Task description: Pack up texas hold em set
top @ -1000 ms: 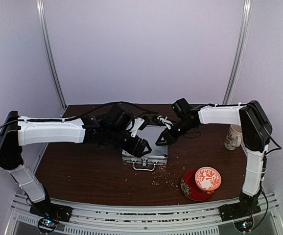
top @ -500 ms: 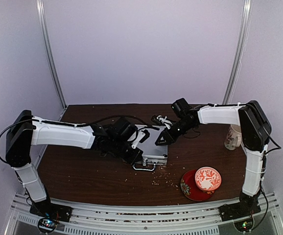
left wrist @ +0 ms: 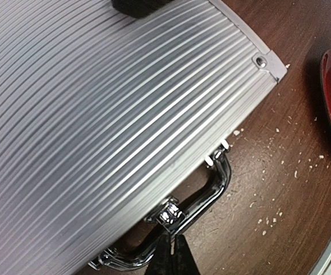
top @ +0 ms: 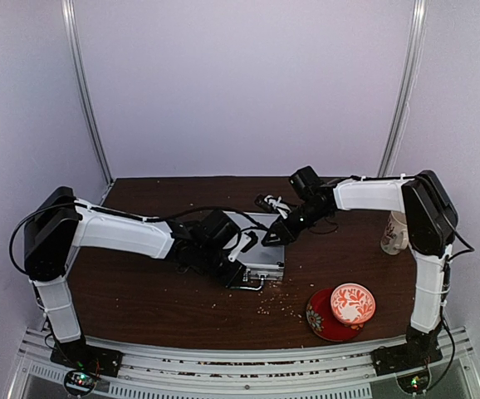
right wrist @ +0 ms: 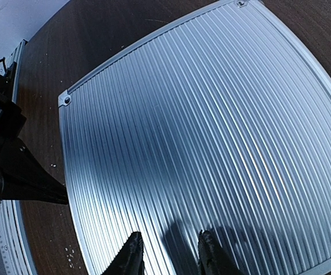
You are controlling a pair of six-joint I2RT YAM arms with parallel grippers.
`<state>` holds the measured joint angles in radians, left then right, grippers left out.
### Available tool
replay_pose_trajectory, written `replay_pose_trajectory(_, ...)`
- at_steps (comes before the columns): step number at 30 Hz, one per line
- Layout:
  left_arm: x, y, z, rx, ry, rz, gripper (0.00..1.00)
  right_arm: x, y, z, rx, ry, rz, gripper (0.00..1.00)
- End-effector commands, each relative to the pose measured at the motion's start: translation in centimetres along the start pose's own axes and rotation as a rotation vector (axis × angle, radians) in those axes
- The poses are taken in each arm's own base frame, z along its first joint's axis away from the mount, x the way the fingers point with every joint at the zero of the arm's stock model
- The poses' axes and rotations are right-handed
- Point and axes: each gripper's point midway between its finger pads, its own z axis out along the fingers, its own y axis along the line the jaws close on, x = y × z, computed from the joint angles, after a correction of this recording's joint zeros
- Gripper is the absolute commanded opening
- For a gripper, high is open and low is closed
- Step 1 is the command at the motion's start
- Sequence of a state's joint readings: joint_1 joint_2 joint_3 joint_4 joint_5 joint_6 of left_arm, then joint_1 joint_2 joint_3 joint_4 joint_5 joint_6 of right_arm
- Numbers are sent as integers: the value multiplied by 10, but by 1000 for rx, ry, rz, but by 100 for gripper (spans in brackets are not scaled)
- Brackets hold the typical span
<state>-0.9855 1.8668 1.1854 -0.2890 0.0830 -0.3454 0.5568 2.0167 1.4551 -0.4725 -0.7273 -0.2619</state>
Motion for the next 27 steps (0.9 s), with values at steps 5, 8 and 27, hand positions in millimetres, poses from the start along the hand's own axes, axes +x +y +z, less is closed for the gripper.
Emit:
replay_pose_trajectory(5, -8, 0, 11, -20, -46, 25, 0, 55, -17, 22, 41, 168, 92, 35)
replay_pose_trajectory(8, -7, 1, 14, -26, -43, 25, 0, 57, -18, 24, 39, 174, 95, 35)
replay_pose_trajectory(27, 3, 11, 35, -61, -36, 21, 0, 67, -19, 31, 23, 207, 106, 35)
